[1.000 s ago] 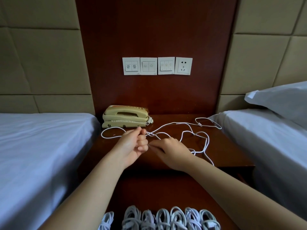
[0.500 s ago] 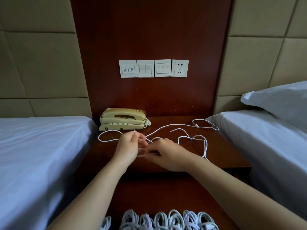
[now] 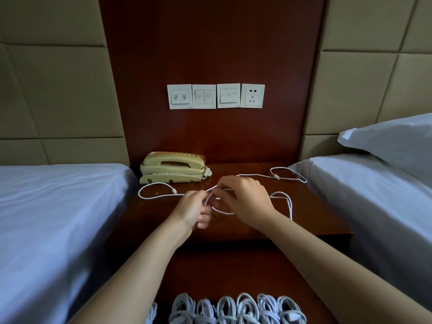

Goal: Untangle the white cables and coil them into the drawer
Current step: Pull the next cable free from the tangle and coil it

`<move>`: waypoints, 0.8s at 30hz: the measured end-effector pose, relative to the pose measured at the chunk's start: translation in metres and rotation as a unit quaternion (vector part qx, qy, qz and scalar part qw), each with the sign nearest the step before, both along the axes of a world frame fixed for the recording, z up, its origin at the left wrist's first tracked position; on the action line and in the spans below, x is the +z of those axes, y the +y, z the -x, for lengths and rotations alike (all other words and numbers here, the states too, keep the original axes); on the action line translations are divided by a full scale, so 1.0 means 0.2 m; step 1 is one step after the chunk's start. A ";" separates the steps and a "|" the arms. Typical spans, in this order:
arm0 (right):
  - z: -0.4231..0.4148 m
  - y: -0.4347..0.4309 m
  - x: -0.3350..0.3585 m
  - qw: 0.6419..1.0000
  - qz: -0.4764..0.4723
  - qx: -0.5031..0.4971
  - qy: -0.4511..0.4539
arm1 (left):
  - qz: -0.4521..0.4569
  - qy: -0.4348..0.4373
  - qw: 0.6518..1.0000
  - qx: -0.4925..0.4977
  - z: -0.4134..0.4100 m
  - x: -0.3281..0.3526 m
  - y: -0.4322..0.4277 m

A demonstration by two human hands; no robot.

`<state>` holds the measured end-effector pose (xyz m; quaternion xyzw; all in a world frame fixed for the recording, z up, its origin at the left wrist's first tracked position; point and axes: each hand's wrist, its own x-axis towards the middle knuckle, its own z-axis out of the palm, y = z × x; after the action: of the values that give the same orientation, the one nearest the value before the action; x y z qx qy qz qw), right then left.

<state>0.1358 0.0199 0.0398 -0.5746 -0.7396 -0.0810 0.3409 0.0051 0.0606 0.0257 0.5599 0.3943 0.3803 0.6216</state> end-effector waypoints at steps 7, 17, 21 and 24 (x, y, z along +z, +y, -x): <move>-0.02 0.06 -0.02 0.996 0.013 0.002 0.089 | 0.050 -0.077 0.992 -0.090 0.00 0.04 -0.02; -0.02 0.14 -0.13 0.959 0.122 0.132 0.221 | 0.086 -0.240 0.961 -0.104 0.01 0.06 -0.03; 0.02 0.12 -0.15 0.964 0.180 0.119 0.152 | 0.079 -0.286 0.954 -0.042 0.01 0.05 -0.01; 0.05 0.09 -0.15 0.965 0.207 0.142 0.078 | 0.076 -0.300 0.951 0.019 0.02 0.03 0.03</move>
<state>0.1251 0.0378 0.0091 -0.5263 -0.7854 0.1685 0.2789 0.0020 0.0672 0.0320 0.3636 0.2284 0.5112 0.7445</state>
